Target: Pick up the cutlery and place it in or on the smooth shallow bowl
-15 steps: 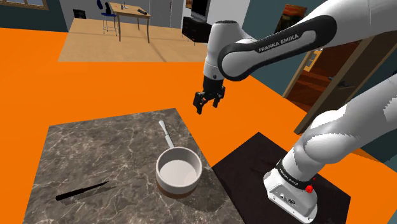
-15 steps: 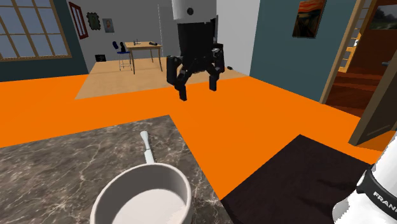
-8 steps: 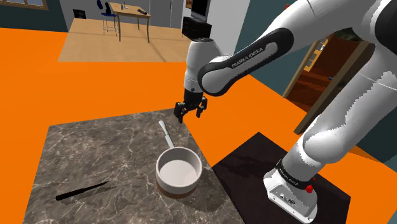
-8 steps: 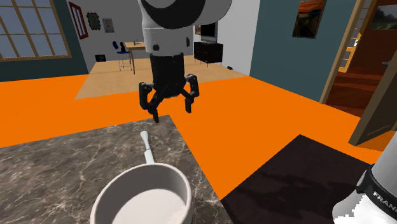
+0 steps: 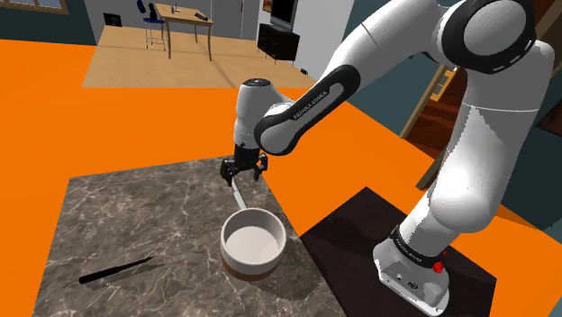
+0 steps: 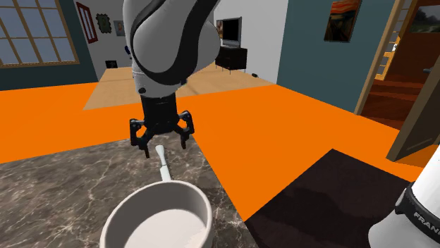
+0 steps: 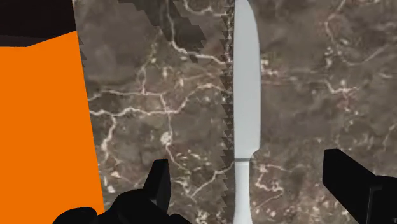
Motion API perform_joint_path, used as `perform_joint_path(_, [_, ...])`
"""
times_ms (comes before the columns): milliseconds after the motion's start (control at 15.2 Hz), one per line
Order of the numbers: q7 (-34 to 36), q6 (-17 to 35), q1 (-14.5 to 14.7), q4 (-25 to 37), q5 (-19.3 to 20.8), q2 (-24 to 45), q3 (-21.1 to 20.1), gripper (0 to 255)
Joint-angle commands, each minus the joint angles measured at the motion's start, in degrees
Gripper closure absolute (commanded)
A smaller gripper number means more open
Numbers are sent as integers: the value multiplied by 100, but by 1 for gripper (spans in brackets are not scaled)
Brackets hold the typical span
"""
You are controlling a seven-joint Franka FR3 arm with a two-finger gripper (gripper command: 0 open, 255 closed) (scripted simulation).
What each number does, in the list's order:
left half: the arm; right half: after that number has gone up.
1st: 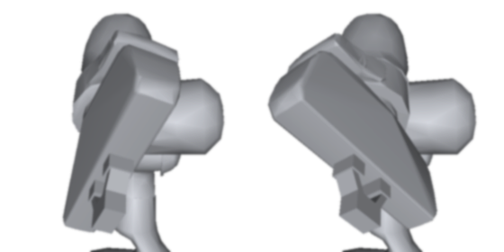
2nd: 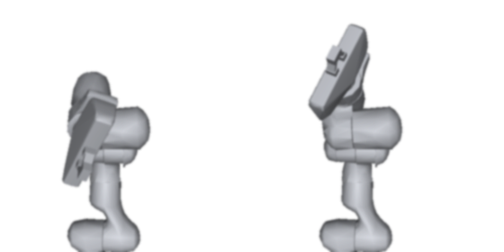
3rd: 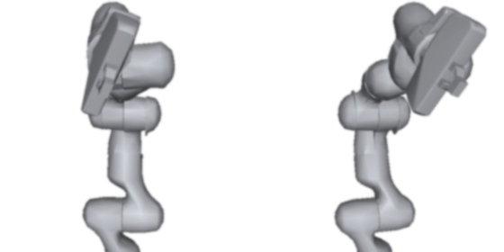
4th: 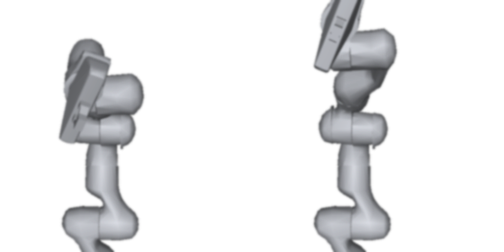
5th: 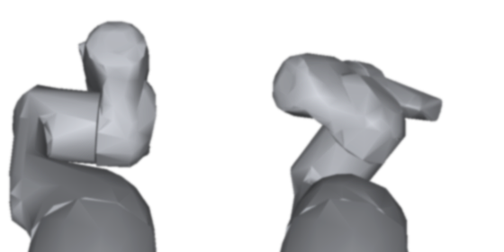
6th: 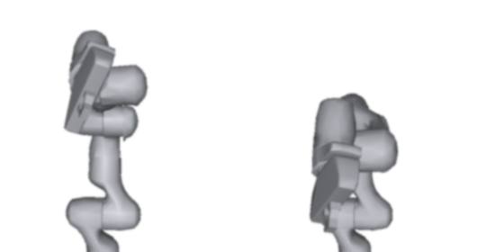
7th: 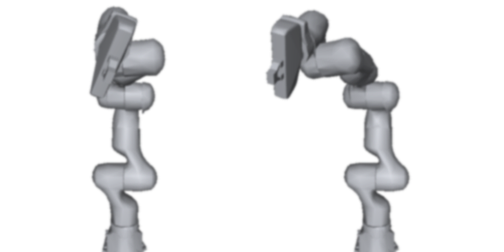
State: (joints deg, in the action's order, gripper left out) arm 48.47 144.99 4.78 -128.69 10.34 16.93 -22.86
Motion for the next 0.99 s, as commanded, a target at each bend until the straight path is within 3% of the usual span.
perform_joint_path(0, [225,60,120,280,150,334,89,0])
perform_joint_path(462, [454,497,301,339,479,857,321,0])
perform_joint_path(924, [453,497,303,339,478,857,323,0])
